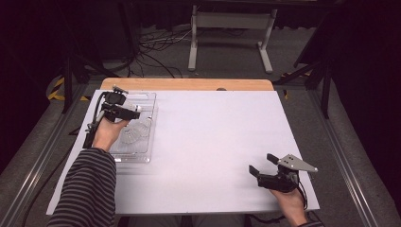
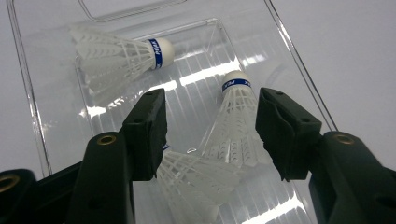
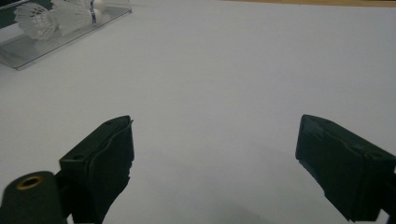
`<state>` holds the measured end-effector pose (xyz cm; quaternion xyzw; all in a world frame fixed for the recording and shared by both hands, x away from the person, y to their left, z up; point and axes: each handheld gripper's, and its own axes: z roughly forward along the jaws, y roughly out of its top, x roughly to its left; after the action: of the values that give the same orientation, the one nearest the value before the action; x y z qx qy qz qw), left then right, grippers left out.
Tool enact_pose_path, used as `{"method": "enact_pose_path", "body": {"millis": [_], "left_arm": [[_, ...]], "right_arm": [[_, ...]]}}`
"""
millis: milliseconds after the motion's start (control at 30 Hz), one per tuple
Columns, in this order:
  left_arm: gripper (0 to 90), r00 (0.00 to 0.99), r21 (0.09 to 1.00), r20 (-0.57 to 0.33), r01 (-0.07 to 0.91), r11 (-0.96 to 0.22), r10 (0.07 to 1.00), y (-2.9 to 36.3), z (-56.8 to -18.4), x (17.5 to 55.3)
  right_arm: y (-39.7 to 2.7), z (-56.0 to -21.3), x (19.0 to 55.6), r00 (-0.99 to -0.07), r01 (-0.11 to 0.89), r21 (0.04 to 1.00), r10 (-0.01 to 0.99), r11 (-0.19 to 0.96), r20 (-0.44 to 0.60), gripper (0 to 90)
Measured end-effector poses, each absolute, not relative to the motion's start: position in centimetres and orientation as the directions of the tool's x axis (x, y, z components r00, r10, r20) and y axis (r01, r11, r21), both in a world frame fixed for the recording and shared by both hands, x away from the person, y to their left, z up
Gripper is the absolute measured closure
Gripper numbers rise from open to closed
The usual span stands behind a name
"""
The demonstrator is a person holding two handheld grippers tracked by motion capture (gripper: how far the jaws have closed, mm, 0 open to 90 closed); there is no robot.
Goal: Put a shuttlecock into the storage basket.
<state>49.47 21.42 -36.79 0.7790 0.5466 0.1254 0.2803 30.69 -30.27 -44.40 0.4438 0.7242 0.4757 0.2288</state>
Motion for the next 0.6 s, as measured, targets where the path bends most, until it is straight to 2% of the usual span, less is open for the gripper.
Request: {"method": "enact_pose_path", "body": {"millis": [600], "left_arm": [[38.8,0.389,0.609,-0.098,0.751,-0.254,0.916,21.2,-35.8,48.1]], "right_arm": [[-30.2,-44.4,30.7,-0.501,0.426,0.892,0.860,0.153,0.092,12.2]]}}
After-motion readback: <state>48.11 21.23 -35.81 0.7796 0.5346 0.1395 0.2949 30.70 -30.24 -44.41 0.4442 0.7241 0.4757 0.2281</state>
